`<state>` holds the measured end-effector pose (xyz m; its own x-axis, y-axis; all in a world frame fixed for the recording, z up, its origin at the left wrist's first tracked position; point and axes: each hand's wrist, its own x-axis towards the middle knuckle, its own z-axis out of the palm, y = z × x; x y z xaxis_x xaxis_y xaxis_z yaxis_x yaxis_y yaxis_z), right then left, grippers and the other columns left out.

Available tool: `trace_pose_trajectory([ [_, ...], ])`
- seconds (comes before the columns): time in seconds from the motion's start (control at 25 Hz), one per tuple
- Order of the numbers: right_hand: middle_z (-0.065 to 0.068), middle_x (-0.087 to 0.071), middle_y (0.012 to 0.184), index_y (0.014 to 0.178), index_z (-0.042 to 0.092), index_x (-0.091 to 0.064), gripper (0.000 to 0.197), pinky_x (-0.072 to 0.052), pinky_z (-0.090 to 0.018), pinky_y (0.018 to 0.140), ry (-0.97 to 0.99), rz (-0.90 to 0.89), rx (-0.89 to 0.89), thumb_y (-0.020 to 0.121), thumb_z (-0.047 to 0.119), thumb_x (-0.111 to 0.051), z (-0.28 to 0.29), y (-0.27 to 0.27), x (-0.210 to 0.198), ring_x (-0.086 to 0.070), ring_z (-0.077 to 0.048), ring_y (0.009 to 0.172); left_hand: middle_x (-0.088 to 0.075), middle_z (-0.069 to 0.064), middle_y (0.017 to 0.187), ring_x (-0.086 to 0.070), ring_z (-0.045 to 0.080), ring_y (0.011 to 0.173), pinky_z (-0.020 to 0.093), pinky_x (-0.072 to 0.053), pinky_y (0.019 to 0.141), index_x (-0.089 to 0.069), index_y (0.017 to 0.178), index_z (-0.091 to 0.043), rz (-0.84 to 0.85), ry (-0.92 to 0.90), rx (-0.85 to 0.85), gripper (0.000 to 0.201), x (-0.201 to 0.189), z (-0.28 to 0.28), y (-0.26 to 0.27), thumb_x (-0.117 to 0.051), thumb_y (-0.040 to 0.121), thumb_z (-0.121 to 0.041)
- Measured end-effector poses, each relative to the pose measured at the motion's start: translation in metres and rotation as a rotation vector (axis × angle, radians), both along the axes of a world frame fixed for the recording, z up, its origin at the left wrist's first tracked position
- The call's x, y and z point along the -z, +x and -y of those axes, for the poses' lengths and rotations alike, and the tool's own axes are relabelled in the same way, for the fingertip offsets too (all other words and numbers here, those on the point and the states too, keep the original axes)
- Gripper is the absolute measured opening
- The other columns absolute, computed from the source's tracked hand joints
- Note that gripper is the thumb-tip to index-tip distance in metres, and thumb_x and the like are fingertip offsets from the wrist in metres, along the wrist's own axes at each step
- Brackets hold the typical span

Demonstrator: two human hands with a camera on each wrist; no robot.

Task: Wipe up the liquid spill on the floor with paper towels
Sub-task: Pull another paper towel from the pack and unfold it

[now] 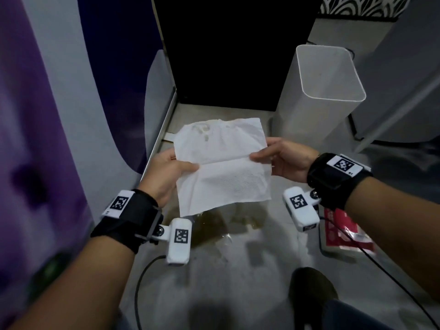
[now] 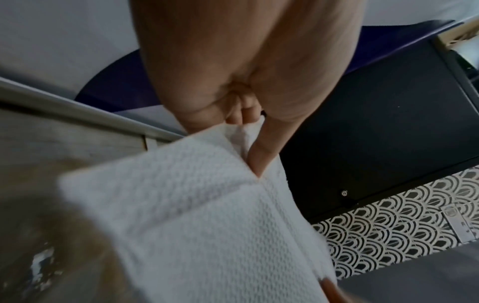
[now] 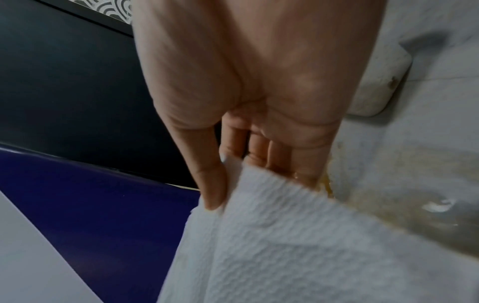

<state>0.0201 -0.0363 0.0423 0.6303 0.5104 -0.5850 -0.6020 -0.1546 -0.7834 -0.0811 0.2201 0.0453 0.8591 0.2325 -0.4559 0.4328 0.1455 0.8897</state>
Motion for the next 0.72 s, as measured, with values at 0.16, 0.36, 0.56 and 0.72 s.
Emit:
trace_pose_trajectory([
  [0.16, -0.018, -0.069, 0.12, 0.116, -0.005, -0.065, 0.031, -0.053, -0.041, 0.098, -0.054, 0.103, 0.153, 0.087, -0.012, -0.058, 0.005, 0.004, 0.009, -0.065, -0.028, 0.103, -0.075, 0.013, 0.102, -0.071, 0.03, 0.1, 0.038, -0.059, 0.087, -0.071, 0.1, 0.001, -0.004, 0.04, -0.032, 0.023, 0.0, -0.015, 0.003, -0.058, 0.086, 0.013],
  [0.36, -0.014, -0.075, 0.088, 0.069, 0.006, -0.075, 0.037, -0.06, -0.033, 0.072, -0.095, 0.246, 0.12, 0.083, -0.017, -0.049, 0.005, 0.002, 0.006, -0.066, -0.03, 0.082, -0.07, 0.018, 0.115, -0.069, 0.033, 0.102, 0.04, -0.059, 0.08, -0.064, 0.115, -0.001, -0.017, -0.123, 0.162, 0.038, -0.015, -0.024, 0.004, -0.036, 0.09, -0.001],
  [0.56, -0.015, -0.075, 0.101, 0.084, 0.01, -0.078, 0.037, -0.055, -0.033, 0.072, -0.097, 0.328, 0.006, 0.087, -0.013, -0.049, -0.012, -0.01, 0.007, -0.065, -0.029, 0.085, -0.075, 0.008, 0.092, -0.071, 0.019, 0.078, 0.033, -0.056, 0.076, -0.069, 0.11, -0.008, -0.132, 0.08, 0.583, 0.028, -0.012, 0.014, 0.003, -0.071, 0.084, -0.018],
  [0.72, -0.003, -0.067, 0.111, 0.123, 0.02, -0.066, 0.05, -0.05, -0.041, 0.088, 0.049, 0.129, 0.341, 0.077, 0.039, -0.062, -0.018, -0.004, 0.011, -0.058, -0.022, 0.104, -0.075, 0.012, 0.103, -0.072, 0.029, 0.094, 0.048, -0.054, 0.092, -0.07, 0.106, -0.003, -0.065, 0.158, 0.371, 0.026, 0.001, 0.021, 0.006, -0.072, 0.08, -0.002],
])
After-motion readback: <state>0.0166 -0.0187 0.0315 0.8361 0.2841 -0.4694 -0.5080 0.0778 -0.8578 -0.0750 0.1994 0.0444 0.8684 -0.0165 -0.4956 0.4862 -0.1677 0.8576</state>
